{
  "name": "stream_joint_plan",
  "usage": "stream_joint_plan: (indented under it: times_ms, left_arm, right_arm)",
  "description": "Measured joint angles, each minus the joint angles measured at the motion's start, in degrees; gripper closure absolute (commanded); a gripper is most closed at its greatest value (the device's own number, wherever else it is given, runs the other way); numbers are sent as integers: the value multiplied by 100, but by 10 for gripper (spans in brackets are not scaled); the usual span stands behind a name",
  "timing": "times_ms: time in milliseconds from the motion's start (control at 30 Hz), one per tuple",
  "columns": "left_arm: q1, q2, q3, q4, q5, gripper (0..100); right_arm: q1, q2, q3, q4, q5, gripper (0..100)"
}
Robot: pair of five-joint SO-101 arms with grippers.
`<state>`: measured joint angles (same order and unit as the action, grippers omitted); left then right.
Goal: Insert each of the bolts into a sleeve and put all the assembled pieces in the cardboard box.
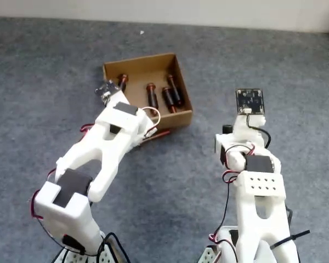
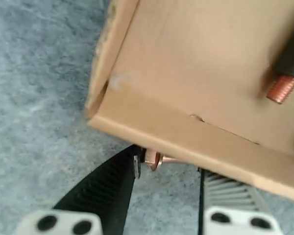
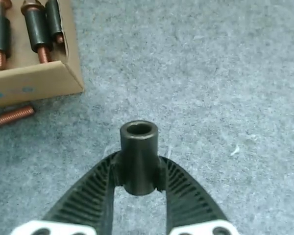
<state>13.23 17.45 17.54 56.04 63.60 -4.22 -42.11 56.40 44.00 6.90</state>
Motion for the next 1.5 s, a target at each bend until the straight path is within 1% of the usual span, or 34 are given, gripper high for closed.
stream_joint_plan:
  times_ms: [167, 400, 500, 633, 767, 867, 1067, 1267, 1333, 1500]
  left_arm:
    - [246, 79, -316, 624, -26, 793]
    - [281, 97, -299, 1064, -1477, 793]
    - [281, 97, -360, 1301, -1925, 793]
    - [299, 114, -765, 1960, -2040, 793]
    - [431, 114, -1521, 2725, -2119, 793]
    - [580, 114, -2040, 3068, -2400, 793]
    - [897, 176, -2242, 3191, -3411, 793]
    - [870, 176, -2057, 3191, -4352, 793]
    - [923, 176, -1934, 3103, -4492, 793]
    - [897, 176, -1415, 2435, -4571, 793]
  right_arm:
    - [0, 0, 0, 0, 0, 994]
    - [9, -18, 0, 0, 0, 994]
    - [9, -18, 0, 0, 0, 994]
    - [9, -26, 0, 0, 0, 994]
    - [9, -26, 0, 0, 0, 994]
    - [9, -26, 0, 0, 0, 994]
    - [123, -26, 0, 0, 0, 994]
    - [149, -26, 0, 0, 0, 994]
    - [149, -26, 0, 0, 0, 994]
    - [176, -26, 0, 0, 0, 994]
